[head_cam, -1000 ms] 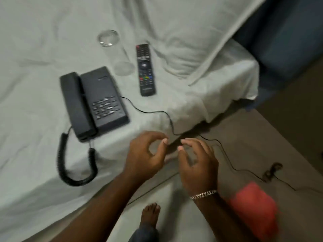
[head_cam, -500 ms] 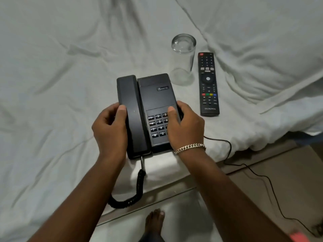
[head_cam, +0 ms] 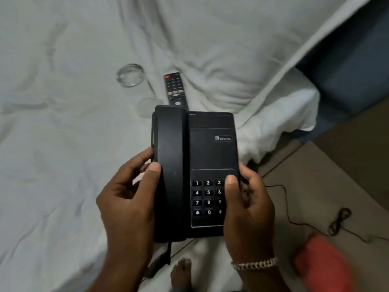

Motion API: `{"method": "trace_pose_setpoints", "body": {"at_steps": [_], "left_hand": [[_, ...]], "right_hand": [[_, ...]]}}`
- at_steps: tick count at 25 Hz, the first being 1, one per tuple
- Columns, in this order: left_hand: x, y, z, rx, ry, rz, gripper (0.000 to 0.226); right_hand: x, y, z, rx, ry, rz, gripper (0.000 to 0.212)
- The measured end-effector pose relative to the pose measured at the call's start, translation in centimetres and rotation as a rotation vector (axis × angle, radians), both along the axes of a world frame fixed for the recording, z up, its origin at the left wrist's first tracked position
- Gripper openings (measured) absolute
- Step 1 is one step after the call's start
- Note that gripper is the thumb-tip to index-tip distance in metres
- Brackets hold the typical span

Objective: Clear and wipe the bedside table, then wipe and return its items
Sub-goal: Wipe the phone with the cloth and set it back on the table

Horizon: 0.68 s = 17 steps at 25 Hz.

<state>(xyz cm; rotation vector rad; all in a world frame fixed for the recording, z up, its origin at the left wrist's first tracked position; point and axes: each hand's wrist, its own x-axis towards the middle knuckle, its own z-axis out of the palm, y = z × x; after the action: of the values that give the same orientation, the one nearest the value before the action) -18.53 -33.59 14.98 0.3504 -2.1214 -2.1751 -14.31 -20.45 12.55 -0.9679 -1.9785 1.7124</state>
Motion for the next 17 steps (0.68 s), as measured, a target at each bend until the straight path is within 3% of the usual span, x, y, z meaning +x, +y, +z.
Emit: {"method": "trace_pose_setpoints", "body": {"at_steps": [7,11,17], "left_hand": [[2.8,17.9,-6.0,-0.104,-0.052,-0.398,0.032],[3.9,25.9,-12.9,-0.206,-0.143,-0.554,0.036],[2.0,32.8,-21.7,-0.396,-0.049,-0.748,0.030]], "right_hand": [[7.1,14.4,-5.9,-0.023,-0.073,-0.429,0.026],[9.3,21.4,-12.9,-0.040,-0.173,-0.496,0.032],[9.6,27.1,-21.2,0.001,-0.283,-0.514,0.031]]}}
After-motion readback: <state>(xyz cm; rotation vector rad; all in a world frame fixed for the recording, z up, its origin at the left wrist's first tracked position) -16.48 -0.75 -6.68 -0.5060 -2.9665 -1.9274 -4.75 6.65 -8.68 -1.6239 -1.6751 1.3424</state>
